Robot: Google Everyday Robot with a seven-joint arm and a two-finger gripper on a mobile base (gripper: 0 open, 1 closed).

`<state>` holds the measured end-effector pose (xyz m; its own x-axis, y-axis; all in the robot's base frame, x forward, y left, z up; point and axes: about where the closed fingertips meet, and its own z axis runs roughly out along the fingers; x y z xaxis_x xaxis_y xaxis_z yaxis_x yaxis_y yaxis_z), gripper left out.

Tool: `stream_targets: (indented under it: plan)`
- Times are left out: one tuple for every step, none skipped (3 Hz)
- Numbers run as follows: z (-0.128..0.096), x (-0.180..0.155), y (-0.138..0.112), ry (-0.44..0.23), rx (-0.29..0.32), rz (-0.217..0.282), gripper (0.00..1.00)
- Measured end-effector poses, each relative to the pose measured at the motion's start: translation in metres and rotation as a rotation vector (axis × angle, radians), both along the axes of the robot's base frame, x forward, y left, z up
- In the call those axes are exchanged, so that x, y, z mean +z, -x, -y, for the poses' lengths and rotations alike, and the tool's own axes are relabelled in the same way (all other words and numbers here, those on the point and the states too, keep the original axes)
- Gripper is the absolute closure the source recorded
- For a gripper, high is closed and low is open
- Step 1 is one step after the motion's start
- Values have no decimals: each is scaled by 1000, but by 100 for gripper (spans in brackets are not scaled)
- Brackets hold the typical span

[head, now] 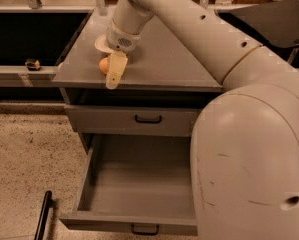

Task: Place orange into middle drawer

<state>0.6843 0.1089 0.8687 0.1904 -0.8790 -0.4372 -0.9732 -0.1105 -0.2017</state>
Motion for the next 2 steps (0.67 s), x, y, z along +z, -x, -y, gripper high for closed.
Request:
stream_targets:
  plan:
    - [-11,-13,-1,-31,0,-7,21]
    - [-13,-24,-3,-44,-15,-13,21]
